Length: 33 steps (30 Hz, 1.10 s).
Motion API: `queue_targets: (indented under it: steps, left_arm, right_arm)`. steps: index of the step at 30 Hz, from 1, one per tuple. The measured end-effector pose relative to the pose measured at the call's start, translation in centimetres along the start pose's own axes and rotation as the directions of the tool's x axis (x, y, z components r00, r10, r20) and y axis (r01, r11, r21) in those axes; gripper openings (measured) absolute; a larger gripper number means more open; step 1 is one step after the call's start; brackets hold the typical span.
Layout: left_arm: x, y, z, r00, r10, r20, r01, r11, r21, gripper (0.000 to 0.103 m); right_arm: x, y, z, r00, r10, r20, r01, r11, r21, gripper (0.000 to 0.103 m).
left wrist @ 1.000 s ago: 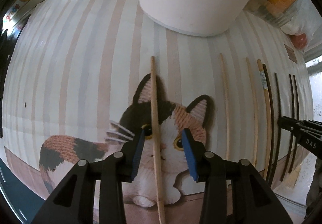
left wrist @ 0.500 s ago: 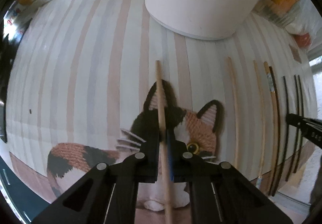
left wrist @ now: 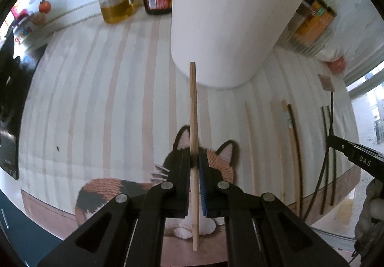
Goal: Organize utensils
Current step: 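Lift both held chopsticks upright and carry them toward the cream holder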
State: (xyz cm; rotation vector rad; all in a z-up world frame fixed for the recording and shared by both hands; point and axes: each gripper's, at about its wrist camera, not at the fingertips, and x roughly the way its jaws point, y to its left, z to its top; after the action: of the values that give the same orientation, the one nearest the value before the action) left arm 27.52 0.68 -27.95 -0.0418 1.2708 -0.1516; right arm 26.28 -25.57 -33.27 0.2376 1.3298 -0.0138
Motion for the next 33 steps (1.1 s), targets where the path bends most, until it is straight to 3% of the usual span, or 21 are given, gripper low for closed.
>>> queue_targets:
  steps: [11, 21, 33]
  left_arm:
    - [-3.6, -1.3, 2.1, 0.993, 0.004, 0.114, -0.005, 1.0, 0.006, 0.004]
    - [-7.5, -1.0, 4.2, 0.973, -0.001, 0.23, 0.004, 1.0, -0.013, 0.004]
    - [-14.0, 0.1, 6.8, 0.927, 0.01, 0.376, 0.013, 0.998, -0.059, 0.004]
  right_arm:
    - [-4.2, 0.2, 1.0, 0.987, 0.042, 0.157, -0.039, 0.999, -0.028, 0.005]
    - [-7.7, 1.6, 2.5, 0.959, 0.069, 0.274, -0.055, 0.997, -0.059, 0.005]
    - [-15.0, 3.9, 6.4, 0.883, 0.146, 0.446, -0.121, 0.989, -0.083, 0.005]
